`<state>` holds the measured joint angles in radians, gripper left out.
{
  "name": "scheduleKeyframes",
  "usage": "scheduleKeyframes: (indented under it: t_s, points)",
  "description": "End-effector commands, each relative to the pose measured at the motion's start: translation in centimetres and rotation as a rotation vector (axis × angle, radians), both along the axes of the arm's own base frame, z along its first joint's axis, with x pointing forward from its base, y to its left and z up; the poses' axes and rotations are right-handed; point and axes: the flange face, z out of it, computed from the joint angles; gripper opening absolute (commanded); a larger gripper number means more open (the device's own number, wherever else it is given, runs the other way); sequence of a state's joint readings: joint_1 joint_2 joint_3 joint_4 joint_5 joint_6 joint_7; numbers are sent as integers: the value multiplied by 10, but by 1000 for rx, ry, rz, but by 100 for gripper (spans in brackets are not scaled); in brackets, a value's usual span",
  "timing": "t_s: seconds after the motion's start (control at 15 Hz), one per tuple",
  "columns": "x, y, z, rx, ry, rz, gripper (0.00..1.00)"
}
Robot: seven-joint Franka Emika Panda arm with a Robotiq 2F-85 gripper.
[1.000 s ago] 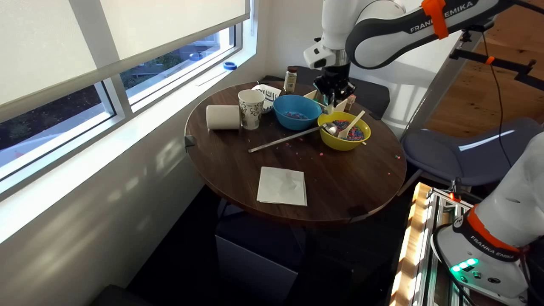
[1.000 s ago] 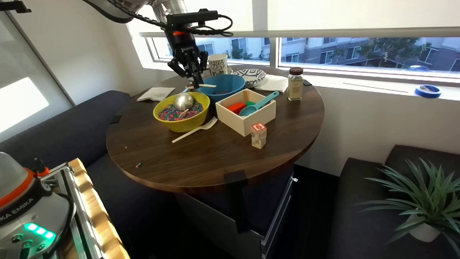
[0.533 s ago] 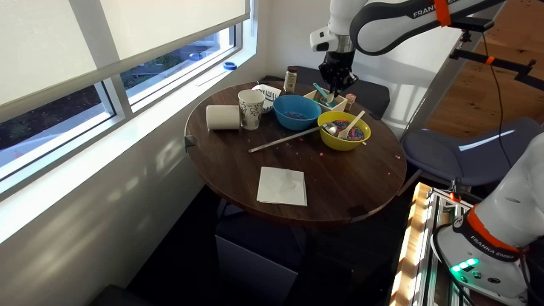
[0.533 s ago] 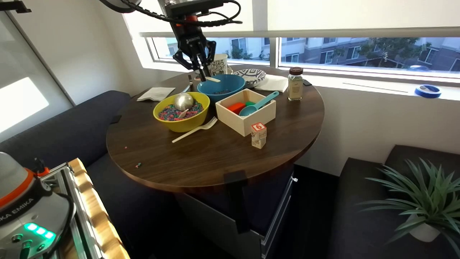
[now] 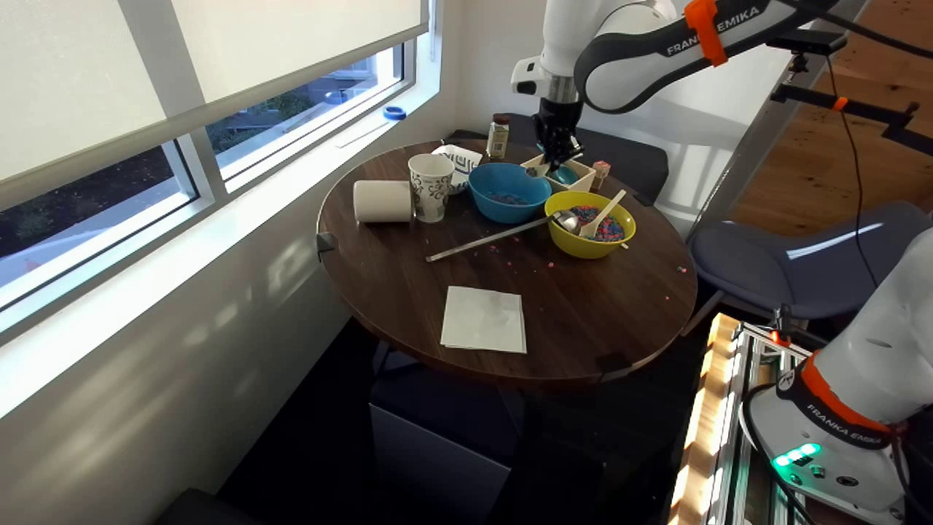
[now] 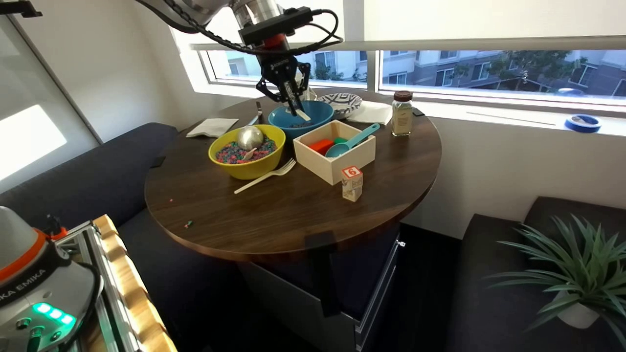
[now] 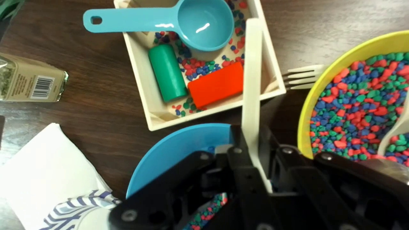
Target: Use the white spoon to place some cereal from the yellow bowl into the blue bowl.
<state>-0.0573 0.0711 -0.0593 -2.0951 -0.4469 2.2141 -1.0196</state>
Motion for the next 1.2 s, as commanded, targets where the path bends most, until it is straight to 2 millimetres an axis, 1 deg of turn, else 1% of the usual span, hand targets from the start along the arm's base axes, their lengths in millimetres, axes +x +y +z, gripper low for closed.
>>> scheduleKeyframes:
  t_s: [0.0,0.27,0.47,0.6,0.73,0.93,1.13]
  points:
    - [23,13,-21,-84,10,-51,4]
    - [37,41,-34,-217,62,-47,4]
    - [43,67,-35,-337,125,-30,4]
    - [46,78,-34,-432,181,-37,4]
    - [48,85,-31,-511,219,-38,4]
    - [57,83,-29,-642,227,-4,4]
    - [65,78,-37,-748,241,22,4]
